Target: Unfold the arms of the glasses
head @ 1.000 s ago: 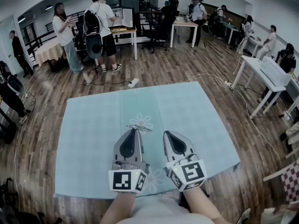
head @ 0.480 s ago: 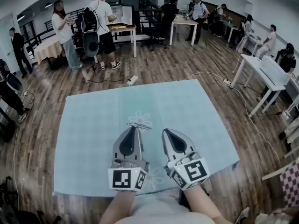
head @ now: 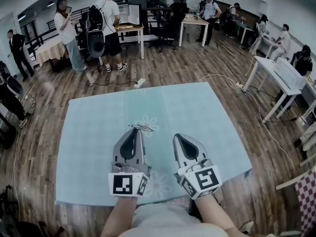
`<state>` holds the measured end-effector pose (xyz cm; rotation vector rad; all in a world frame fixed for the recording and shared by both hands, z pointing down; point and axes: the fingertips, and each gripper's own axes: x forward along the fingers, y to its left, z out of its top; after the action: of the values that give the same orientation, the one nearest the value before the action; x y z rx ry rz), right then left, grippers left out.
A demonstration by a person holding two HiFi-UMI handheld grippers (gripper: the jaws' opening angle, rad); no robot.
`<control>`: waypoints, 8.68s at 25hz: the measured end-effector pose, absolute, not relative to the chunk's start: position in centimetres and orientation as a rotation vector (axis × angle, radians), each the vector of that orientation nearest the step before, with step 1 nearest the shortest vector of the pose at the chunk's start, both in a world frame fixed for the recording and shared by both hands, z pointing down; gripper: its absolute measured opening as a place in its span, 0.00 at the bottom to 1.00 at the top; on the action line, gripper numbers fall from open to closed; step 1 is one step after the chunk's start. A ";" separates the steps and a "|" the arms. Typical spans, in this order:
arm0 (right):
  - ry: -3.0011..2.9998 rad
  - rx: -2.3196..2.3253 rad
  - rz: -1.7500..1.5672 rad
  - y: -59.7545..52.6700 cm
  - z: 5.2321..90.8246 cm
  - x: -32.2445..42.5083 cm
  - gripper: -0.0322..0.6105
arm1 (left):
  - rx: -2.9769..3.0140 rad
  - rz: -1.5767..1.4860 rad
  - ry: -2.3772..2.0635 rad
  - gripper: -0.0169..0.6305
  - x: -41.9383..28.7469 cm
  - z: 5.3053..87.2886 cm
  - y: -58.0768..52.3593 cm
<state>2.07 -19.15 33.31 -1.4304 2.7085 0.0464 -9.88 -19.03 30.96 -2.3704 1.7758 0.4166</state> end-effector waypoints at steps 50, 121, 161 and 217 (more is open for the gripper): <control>2.812 -1.326 0.019 -17.4 34.4 2.5 0.06 | -1.773 -0.411 1.073 0.04 -4.5 33.3 -15.3; 3.153 -0.857 0.262 -13.0 35.7 0.8 0.09 | -1.593 -0.552 0.734 0.04 -4.1 34.2 -15.0; 3.061 -1.304 0.350 -20.3 34.7 5.3 0.12 | -1.560 -0.500 0.628 0.04 -3.3 34.7 -10.3; 3.088 -0.940 0.471 -16.6 35.1 0.3 0.23 | -1.553 -0.463 0.650 0.04 -3.3 32.3 -9.6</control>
<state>0.26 -16.65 35.13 -0.9399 3.0881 0.4711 -3.25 -9.57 32.28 -1.5530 0.6498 -0.4625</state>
